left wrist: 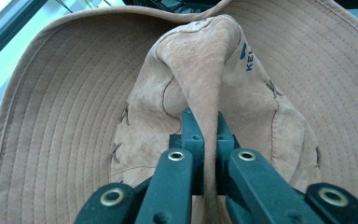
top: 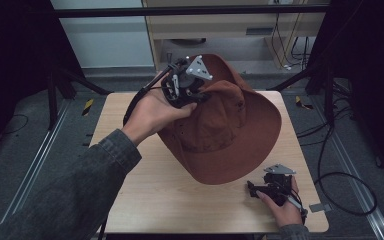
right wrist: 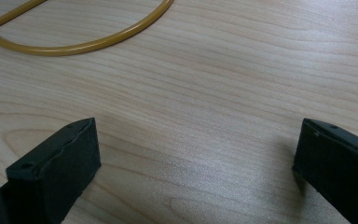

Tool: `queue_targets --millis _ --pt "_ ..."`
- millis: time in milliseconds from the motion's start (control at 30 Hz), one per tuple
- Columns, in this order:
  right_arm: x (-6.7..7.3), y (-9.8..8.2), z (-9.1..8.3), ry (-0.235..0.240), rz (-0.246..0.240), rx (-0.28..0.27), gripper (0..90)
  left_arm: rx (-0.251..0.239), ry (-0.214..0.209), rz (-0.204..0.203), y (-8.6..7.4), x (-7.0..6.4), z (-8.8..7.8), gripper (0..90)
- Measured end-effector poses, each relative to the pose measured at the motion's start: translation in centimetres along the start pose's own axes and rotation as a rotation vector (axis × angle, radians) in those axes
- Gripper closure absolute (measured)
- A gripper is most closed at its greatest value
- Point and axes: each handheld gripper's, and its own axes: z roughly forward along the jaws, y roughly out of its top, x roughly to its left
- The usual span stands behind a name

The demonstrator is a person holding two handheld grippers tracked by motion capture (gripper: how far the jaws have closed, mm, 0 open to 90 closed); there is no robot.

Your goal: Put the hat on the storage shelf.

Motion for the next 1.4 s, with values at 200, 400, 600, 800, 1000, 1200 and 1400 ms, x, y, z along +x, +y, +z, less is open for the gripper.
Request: queue_targets --millis 200,400,600,800,1000,1200,1400 --pt "0.0 0.0 0.0 -0.001 -0.002 -0.005 0.5 0.0 -0.009 0.007 1.1 -0.3 0.9 88.9" --pt "0.0 0.0 0.0 0.003 -0.001 -0.001 0.5 0.01 -0.014 0.02 2.2 -0.6 2.1 88.9" --pt "0.0 0.0 0.0 0.004 -0.002 -0.002 0.5 0.029 -0.011 0.004 3.0 0.3 3.2 88.9" --pt "-0.2 0.0 0.0 0.007 -0.013 -0.003 0.5 0.045 -0.028 0.0 3.5 0.9 4.2 88.8" --pt "-0.2 0.0 0.0 0.007 -0.014 -0.003 0.5 0.1 -0.042 -0.01 3.7 1.1 5.9 88.7" --pt "-0.2 0.0 0.0 -0.003 -0.014 -0.007 0.5 0.125 -0.057 -0.02 3.6 1.1 7.2 88.5" --pt "0.0 0.0 0.0 0.001 0.005 -0.007 0.7 0.131 -0.064 -0.032 3.5 1.4 8.1 86.8"
